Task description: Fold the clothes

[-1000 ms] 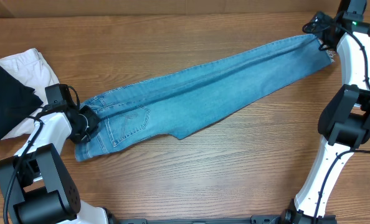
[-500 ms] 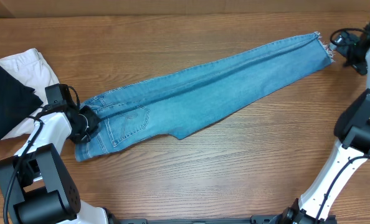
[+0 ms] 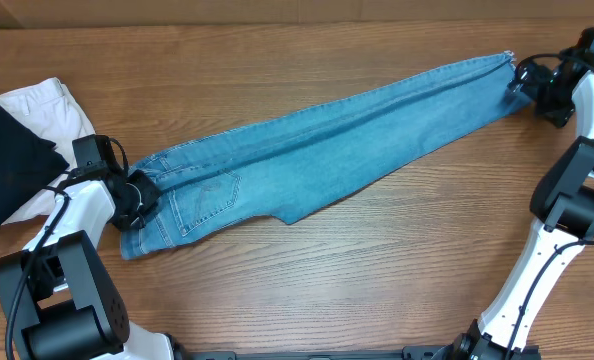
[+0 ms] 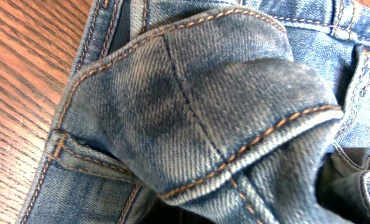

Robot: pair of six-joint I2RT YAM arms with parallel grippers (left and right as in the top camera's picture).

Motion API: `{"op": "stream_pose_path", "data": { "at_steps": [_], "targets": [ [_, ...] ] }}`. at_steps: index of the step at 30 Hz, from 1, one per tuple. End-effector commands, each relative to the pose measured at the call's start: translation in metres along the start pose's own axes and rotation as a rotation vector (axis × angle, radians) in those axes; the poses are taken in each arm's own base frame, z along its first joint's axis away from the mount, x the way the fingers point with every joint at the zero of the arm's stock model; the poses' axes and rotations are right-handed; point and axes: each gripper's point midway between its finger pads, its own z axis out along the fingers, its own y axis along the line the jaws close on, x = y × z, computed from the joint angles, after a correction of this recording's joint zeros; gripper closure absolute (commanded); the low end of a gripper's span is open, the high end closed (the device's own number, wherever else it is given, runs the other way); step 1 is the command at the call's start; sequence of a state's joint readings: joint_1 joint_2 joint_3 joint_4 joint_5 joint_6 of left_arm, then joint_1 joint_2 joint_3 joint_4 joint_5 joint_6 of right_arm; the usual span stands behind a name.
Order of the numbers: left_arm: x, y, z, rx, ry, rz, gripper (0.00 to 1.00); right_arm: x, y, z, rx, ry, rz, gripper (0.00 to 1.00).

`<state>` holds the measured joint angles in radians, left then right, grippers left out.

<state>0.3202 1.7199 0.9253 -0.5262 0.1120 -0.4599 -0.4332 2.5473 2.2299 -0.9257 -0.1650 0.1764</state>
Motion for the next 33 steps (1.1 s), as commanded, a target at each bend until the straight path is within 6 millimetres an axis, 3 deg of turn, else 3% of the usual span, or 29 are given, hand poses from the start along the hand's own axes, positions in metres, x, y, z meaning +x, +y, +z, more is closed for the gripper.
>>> {"op": "stream_pose_path", "data": {
  "at_steps": [1, 5, 9, 13, 15, 16, 19, 23, 27, 33],
  "targets": [
    [0.014, 0.016, 0.012, -0.072, 0.050, 0.021, 0.92, 0.002, 0.010, 0.014, -0.041, 0.005, -0.018, 0.00],
    [0.014, 0.016, 0.012, -0.070, 0.052, 0.020, 0.92, 0.001, 0.030, 0.025, -0.115, -0.008, -0.052, 0.05],
    [0.016, 0.017, 0.012, -0.074, 0.061, 0.019, 0.92, -0.002, 0.039, 0.031, -0.104, -0.039, -0.078, 0.23],
    [0.019, 0.018, 0.012, -0.079, 0.072, 0.018, 0.92, -0.006, 0.032, 0.032, -0.026, -0.067, -0.071, 0.59],
    [0.019, 0.018, 0.012, -0.080, 0.072, 0.018, 0.92, -0.006, 0.025, 0.032, 0.011, -0.066, -0.063, 0.88],
    [0.019, 0.018, 0.012, -0.080, 0.072, 0.018, 0.92, -0.004, 0.020, 0.032, 0.041, -0.061, -0.047, 0.96],
    [0.019, 0.018, 0.012, -0.079, 0.072, 0.019, 0.93, 0.004, -0.002, 0.030, 0.137, -0.032, 0.018, 0.96],
    [0.014, 0.016, 0.010, -0.075, 0.063, 0.036, 0.92, 0.025, -0.042, 0.005, 0.291, 0.051, 0.136, 0.96],
    [0.002, 0.010, 0.000, -0.070, 0.051, 0.103, 0.89, 0.047, -0.083, -0.040, 0.470, 0.125, 0.257, 0.96],
    [-0.033, 0.007, -0.027, -0.144, -0.015, 0.192, 0.81, 0.082, -0.123, -0.102, 0.654, 0.253, 0.331, 0.96]
  ]
}}
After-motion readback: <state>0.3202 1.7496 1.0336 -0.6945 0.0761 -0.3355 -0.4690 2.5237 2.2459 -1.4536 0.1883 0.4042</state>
